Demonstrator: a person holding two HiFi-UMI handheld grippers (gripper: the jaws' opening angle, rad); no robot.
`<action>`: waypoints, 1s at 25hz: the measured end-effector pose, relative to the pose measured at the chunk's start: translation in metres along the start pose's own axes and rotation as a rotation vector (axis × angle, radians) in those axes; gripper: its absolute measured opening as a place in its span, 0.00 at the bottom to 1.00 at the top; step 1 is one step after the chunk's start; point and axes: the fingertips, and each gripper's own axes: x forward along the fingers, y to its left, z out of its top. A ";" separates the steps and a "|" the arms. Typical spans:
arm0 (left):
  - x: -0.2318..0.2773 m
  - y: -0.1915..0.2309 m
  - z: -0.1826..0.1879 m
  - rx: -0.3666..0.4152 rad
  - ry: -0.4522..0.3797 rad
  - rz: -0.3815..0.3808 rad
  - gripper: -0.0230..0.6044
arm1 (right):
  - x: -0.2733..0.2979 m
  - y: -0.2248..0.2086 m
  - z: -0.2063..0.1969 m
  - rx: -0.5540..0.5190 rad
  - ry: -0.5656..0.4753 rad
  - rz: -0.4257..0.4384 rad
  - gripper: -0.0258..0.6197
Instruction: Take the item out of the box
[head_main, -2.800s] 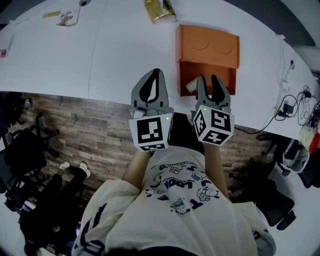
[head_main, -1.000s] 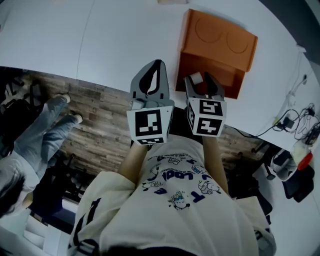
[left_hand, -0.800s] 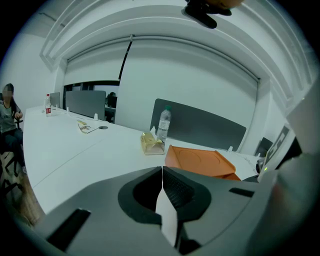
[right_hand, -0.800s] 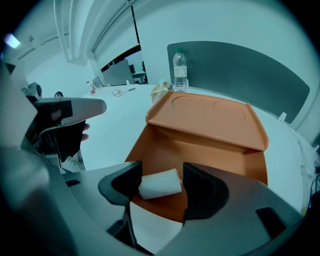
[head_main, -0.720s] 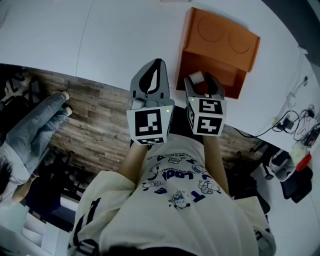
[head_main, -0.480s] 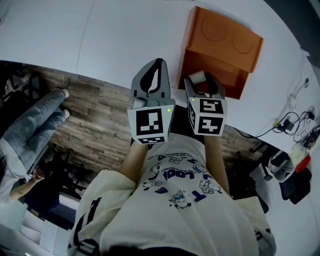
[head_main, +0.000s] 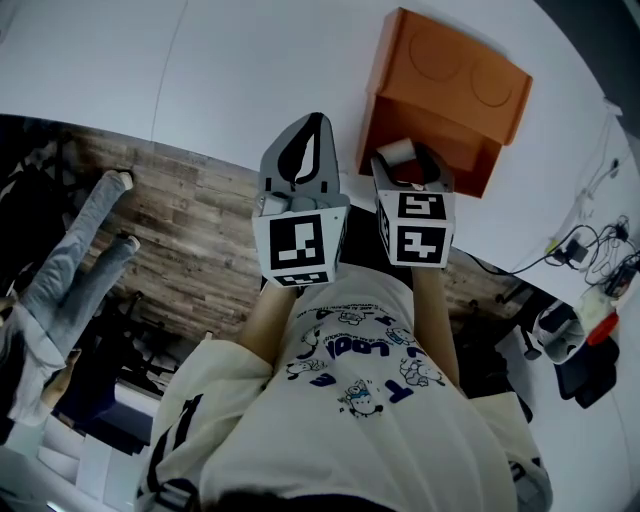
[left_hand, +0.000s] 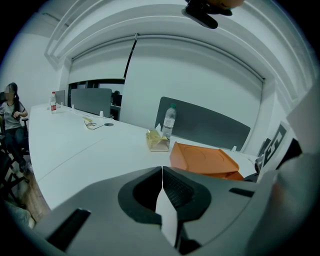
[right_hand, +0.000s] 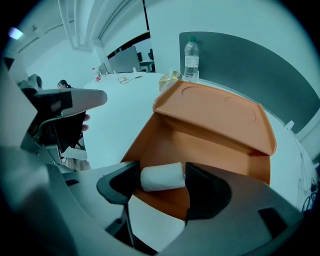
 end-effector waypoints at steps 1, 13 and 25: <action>0.000 0.001 0.000 -0.002 0.000 0.002 0.07 | 0.001 0.000 0.000 -0.004 0.008 0.001 0.46; 0.001 0.009 -0.004 -0.026 0.009 0.024 0.07 | 0.009 0.003 -0.004 -0.085 0.103 0.013 0.46; 0.004 0.013 -0.006 -0.038 0.016 0.032 0.07 | 0.015 0.002 -0.007 -0.078 0.159 0.022 0.47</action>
